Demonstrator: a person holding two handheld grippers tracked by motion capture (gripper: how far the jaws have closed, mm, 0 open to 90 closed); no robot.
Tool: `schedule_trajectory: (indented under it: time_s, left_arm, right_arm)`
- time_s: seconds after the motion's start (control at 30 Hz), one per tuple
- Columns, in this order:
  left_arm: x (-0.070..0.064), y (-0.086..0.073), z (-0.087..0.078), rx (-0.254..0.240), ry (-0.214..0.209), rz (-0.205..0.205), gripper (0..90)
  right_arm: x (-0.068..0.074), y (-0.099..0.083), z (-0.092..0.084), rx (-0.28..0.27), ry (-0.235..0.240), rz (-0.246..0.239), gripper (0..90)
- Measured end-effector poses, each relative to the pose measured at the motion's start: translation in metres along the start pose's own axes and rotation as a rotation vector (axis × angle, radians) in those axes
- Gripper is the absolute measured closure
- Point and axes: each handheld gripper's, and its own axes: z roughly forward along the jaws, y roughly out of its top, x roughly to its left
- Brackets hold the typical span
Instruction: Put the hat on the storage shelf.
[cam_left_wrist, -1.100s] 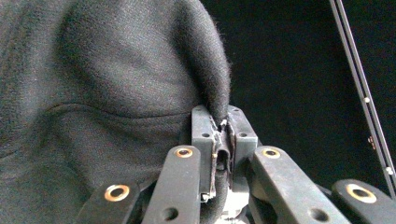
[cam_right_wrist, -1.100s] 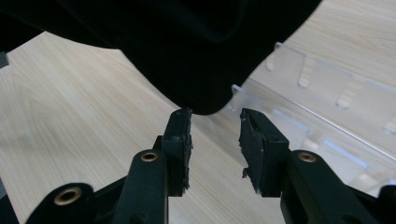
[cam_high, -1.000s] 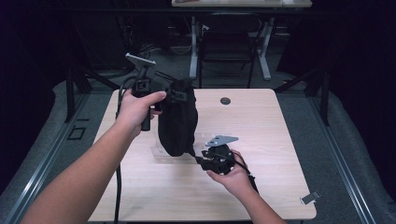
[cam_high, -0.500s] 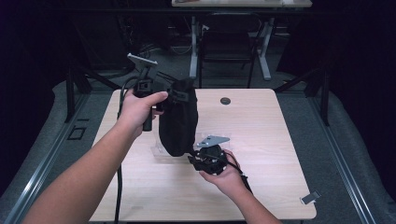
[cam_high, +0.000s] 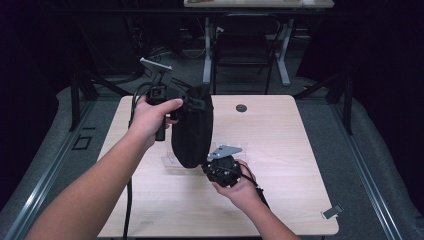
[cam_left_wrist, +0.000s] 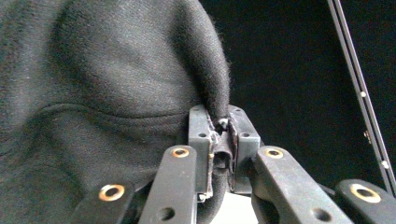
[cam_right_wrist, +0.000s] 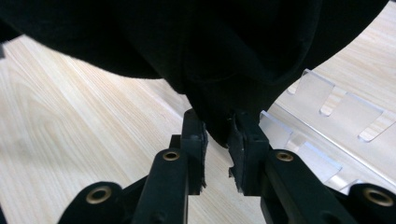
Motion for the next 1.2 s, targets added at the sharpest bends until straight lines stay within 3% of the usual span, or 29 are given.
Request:
schedule_trajectory:
  time_s: [0.2,0.27,0.3,0.47,0.57,0.7,0.73,0.8,1.1,1.2]
  left_arm:
    - [-0.002,0.000,0.003,0.007,-0.024,0.004,76.9]
    - [-0.002,0.000,0.002,0.010,-0.032,0.003,74.0]
    - [-0.002,0.000,0.002,0.001,-0.033,0.001,72.4]
    - [0.000,0.000,-0.004,-0.016,-0.028,0.008,62.9]
    - [0.003,0.000,-0.009,-0.025,-0.020,0.006,62.0]
    - [0.008,0.000,-0.014,-0.031,-0.004,0.004,62.0]
    - [0.009,0.000,-0.015,-0.033,0.003,0.002,62.0]
    - [0.012,-0.001,-0.018,-0.035,0.015,-0.001,62.0]
    - [0.021,-0.005,-0.030,-0.047,0.052,0.001,60.5]
    - [0.026,-0.008,-0.032,-0.044,0.086,0.011,59.6]
  right_arm:
    - [0.001,-0.003,0.000,-0.005,-0.013,-0.034,78.0]
    - [0.003,-0.004,0.001,-0.022,-0.007,-0.018,78.3]
    - [0.002,-0.005,0.000,-0.011,-0.014,-0.039,78.4]
    - [0.003,-0.007,0.001,-0.011,-0.035,-0.047,80.0]
    - [0.003,-0.009,0.003,0.004,-0.052,-0.067,81.1]
    - [-0.001,-0.016,0.009,0.046,-0.071,-0.044,82.6]
    - [-0.003,-0.019,0.010,0.015,-0.057,-0.025,82.6]
    - [-0.008,-0.020,0.009,0.013,-0.032,0.016,82.6]
    - [-0.012,-0.023,0.006,0.031,-0.029,0.054,80.4]
    - [-0.013,-0.024,0.006,0.033,-0.029,0.051,79.4]
